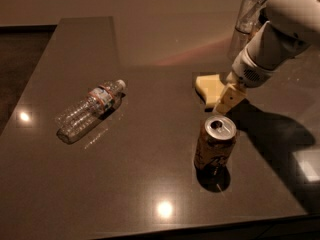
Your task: Move sponge near orange can
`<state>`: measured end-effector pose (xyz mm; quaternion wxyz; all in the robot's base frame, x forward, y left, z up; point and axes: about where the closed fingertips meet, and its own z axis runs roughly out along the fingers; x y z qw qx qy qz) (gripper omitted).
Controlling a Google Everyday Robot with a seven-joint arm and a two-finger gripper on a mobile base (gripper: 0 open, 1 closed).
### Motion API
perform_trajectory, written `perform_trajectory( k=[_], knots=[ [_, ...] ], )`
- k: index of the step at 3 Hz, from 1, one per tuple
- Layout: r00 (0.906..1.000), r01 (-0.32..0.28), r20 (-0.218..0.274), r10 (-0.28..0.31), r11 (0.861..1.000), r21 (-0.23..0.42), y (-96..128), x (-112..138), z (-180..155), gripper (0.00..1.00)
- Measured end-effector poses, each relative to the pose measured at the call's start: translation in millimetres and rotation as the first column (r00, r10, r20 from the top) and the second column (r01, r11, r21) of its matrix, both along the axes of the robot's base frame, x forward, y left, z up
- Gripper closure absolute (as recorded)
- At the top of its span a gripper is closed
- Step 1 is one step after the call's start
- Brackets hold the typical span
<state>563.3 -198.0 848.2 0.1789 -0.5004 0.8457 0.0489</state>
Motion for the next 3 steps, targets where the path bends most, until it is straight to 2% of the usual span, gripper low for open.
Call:
perform_trajectory(
  k=[2, 3],
  knots=[
    [0.9992, -0.038, -0.010, 0.038, 0.999, 0.038, 22.3, -5.7, 3.4, 0.70],
    [0.9944, -0.101, -0.028, 0.102, 0.995, 0.024, 31.2, -29.4, 8.5, 0.93]
  ],
)
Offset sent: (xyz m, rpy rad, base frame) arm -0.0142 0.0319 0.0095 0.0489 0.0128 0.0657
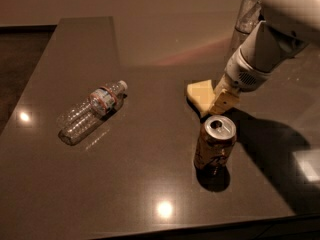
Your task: Move sponge near orange can
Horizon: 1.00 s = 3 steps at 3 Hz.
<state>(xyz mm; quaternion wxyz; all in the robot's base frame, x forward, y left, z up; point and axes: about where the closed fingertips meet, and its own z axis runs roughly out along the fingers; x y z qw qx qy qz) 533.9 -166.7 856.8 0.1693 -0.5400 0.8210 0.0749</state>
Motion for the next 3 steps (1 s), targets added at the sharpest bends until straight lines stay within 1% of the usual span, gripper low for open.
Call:
perform_trajectory(
  k=[1, 2, 3],
  knots=[
    [0.9854, -0.168, -0.030, 0.167, 0.986, -0.008, 18.3, -46.6, 6.9, 1.00],
    [0.9606, -0.275, -0.042, 0.275, 0.961, -0.006, 25.1, -68.9, 8.0, 1.00],
    [0.9304, -0.362, -0.058, 0.362, 0.932, 0.005, 29.2, -86.0, 5.8, 0.83]
  ],
)
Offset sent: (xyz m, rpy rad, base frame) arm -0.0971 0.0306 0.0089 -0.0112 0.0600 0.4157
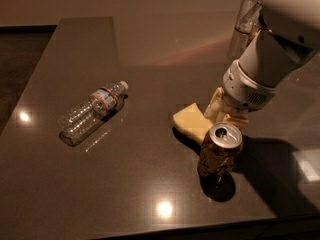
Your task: Move sponge near orange can
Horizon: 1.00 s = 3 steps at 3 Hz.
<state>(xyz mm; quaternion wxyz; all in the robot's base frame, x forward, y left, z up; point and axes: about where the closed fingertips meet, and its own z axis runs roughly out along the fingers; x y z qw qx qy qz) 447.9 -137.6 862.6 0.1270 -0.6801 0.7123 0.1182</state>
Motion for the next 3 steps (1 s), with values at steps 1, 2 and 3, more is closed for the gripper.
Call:
perform_trajectory(
  k=[1, 2, 3],
  knots=[
    [0.9999, -0.012, 0.004, 0.012, 1.000, 0.000, 1.2, -0.9, 0.2, 0.59],
    [0.9999, -0.013, 0.007, 0.013, 1.000, 0.000, 2.2, -0.9, 0.5, 0.36],
    [0.9999, -0.014, 0.010, 0.014, 1.000, 0.000, 3.3, -0.8, 0.8, 0.12]
  ],
)
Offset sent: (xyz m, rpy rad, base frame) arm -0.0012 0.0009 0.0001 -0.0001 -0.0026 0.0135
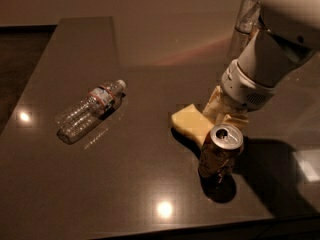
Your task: Move sponge near orange can
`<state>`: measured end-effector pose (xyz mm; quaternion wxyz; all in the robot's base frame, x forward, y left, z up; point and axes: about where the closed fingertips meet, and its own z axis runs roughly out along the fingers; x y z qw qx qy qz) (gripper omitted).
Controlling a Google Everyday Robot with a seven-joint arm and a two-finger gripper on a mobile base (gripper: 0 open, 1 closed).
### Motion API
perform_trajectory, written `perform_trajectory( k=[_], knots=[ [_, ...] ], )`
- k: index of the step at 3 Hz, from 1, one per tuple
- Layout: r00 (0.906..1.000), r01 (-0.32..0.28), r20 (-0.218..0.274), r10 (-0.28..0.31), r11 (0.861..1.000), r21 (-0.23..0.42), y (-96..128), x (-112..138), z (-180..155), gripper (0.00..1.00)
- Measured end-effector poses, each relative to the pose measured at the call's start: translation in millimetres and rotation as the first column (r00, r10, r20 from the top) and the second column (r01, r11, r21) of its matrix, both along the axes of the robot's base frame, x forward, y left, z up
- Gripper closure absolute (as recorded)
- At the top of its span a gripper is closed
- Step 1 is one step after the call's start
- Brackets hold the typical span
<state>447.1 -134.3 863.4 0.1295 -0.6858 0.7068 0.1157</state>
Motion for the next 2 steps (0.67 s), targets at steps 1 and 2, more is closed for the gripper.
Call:
perform_trajectory(
  k=[1, 2],
  knots=[
    [1.0000, -0.001, 0.003, 0.001, 1.000, 0.000, 0.9, 0.1, 0.3, 0.00],
    [1.0000, -0.001, 0.003, 0.001, 1.000, 0.000, 1.0, 0.1, 0.3, 0.00]
  ],
)
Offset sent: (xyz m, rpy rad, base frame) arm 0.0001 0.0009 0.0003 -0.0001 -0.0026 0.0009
